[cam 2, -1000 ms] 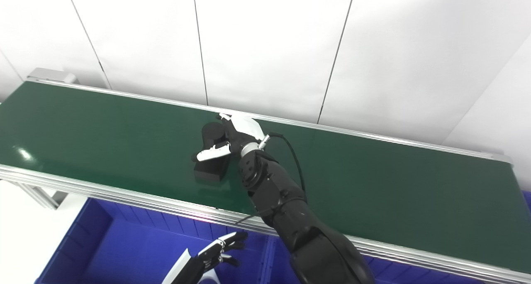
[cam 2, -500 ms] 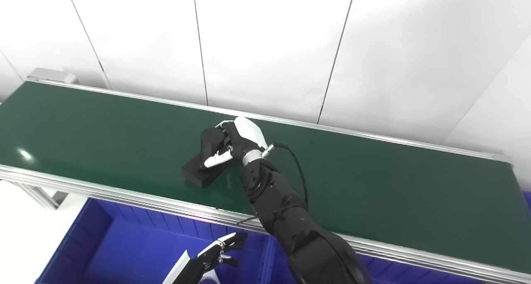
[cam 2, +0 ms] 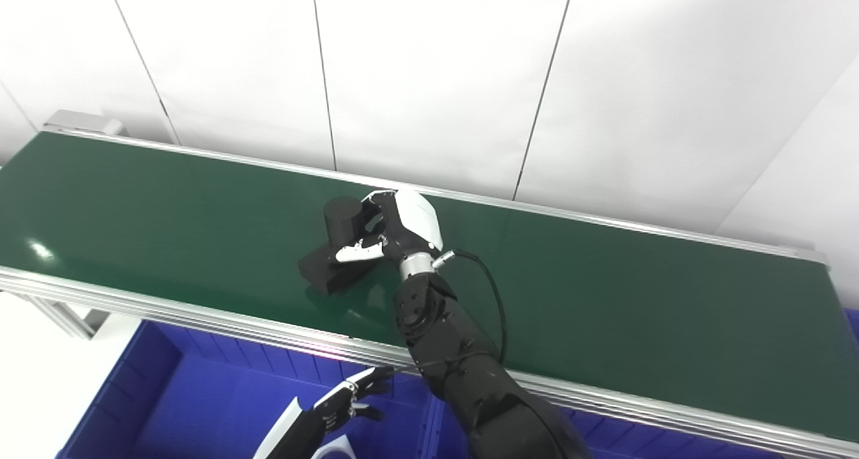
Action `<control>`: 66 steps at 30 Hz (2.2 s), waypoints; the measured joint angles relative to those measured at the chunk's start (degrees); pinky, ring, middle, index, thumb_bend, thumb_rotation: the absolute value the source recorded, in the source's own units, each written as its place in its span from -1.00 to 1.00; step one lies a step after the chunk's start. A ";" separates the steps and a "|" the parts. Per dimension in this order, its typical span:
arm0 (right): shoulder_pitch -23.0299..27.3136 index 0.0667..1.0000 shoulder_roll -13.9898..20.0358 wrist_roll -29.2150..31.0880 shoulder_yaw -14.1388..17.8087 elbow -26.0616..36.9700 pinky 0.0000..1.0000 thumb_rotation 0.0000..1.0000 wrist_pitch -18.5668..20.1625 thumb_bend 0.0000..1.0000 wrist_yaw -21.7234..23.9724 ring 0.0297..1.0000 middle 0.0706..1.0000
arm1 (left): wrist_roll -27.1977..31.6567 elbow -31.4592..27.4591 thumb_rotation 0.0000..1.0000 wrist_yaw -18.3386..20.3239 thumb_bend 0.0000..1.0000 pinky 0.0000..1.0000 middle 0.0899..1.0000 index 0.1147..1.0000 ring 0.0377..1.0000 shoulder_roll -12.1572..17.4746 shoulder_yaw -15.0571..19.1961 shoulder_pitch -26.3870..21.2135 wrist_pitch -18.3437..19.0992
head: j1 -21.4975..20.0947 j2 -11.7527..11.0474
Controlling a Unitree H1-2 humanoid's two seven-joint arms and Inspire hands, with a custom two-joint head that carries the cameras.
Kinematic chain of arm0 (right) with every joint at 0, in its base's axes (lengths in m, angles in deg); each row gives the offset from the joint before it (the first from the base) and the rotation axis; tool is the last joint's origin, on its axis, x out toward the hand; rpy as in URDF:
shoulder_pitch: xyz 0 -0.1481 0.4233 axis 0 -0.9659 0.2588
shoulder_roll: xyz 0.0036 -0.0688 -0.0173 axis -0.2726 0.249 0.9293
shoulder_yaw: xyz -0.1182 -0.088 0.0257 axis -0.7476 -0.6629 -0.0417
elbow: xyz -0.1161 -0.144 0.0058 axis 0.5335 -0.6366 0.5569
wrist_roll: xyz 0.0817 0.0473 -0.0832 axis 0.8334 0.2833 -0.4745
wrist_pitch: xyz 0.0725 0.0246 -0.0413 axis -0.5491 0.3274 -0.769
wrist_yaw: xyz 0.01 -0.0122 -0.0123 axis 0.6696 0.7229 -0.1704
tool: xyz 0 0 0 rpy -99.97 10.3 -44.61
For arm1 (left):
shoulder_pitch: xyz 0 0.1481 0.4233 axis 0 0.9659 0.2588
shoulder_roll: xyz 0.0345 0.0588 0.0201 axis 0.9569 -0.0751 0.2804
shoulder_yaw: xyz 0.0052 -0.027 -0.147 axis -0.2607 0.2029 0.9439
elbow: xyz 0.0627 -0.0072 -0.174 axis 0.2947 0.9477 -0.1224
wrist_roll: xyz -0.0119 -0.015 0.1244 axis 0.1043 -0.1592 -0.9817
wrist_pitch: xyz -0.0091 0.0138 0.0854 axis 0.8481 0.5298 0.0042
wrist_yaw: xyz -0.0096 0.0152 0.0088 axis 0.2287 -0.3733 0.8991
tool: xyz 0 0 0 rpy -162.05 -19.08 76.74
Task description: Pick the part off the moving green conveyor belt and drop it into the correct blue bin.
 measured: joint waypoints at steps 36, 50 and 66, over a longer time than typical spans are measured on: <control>-50.93 -0.12 15.82 -1.63 10.67 78.88 -0.34 -1.00 9.63 -0.03 10.50 -0.13 0.08 | 8.40 -2.54 -0.11 9.61 0.76 0.49 0.79 0.78 0.73 2.00 7.71 -0.57 -0.01 | -13.54 13.18; -63.80 -0.14 22.73 -6.69 11.25 88.36 -0.32 -1.00 16.25 -0.03 21.34 -0.09 0.08 | 11.44 -4.54 -0.17 14.77 0.82 0.47 0.75 0.73 0.70 0.97 10.43 -4.32 2.60 | -15.82 16.26; -60.89 -0.09 29.90 -23.89 7.39 88.00 0.19 -0.80 20.53 -0.01 33.02 0.29 0.35 | 11.57 -4.54 -0.17 17.33 0.82 0.48 0.74 0.72 0.69 0.85 12.66 -5.62 4.85 | -16.44 17.49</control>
